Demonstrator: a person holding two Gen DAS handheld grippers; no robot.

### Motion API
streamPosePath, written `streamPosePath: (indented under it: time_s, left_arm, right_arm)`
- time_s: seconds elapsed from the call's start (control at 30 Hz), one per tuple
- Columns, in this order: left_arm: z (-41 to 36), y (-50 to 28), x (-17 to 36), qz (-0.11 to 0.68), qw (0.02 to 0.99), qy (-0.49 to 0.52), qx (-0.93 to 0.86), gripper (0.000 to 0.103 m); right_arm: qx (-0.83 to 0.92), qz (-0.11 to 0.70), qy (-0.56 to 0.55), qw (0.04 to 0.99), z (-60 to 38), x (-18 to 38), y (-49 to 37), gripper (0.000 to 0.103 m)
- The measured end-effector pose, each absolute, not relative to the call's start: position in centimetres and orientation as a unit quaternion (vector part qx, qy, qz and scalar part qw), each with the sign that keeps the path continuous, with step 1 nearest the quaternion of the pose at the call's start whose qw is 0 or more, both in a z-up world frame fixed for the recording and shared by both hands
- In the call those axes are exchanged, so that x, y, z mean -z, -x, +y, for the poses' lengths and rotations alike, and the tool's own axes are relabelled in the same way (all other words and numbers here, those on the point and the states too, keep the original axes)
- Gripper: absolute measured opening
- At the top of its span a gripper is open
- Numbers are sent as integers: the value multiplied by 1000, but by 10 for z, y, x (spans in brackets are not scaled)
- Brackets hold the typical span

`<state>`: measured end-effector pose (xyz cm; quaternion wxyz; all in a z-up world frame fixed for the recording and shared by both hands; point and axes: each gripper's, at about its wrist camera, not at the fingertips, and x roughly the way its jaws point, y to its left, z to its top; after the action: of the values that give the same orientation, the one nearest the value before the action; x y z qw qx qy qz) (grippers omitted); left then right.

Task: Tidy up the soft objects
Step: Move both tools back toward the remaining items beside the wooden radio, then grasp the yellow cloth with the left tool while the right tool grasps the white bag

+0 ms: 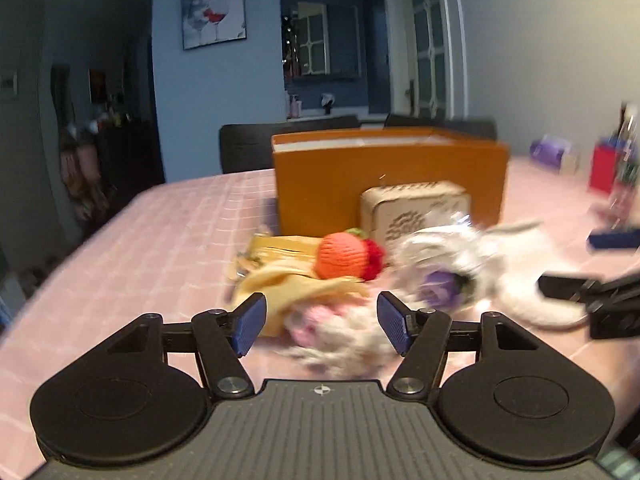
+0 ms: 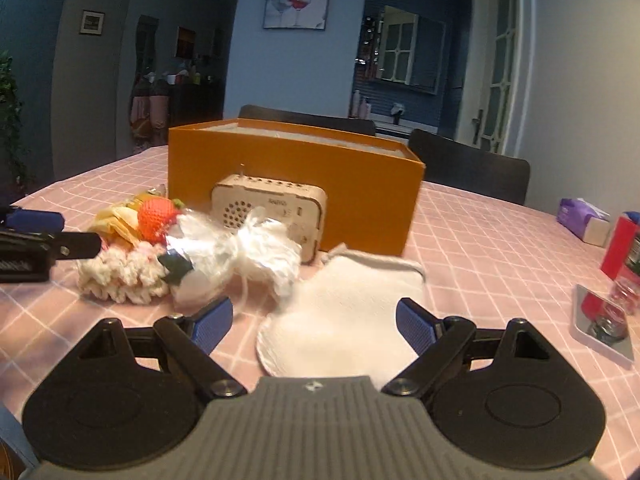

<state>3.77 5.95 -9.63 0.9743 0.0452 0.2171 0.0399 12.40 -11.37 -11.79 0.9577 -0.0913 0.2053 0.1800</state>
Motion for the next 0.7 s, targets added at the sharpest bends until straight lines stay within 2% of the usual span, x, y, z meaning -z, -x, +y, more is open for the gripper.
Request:
streamPosePath:
  time_s: [0.47,0.57,0.63,0.7]
  left_arm:
    - [98,-71,89,256,966,-37,-23,76]
    - [108,-76,90,268,963,-8,-17,82]
    - [116,-80,92,276,961,18,-10,83]
    - [122,-85,94,281,959,41,-5,84]
  right_arm:
    - [-252,189,100,944,-54,105,-152,86]
    - [-256,195,100,942,-47,107,-156,79]
    - [-255,200,103,940,-44,110,-159,66]
    - [-258,212,103,937,-42,114,-161,60]
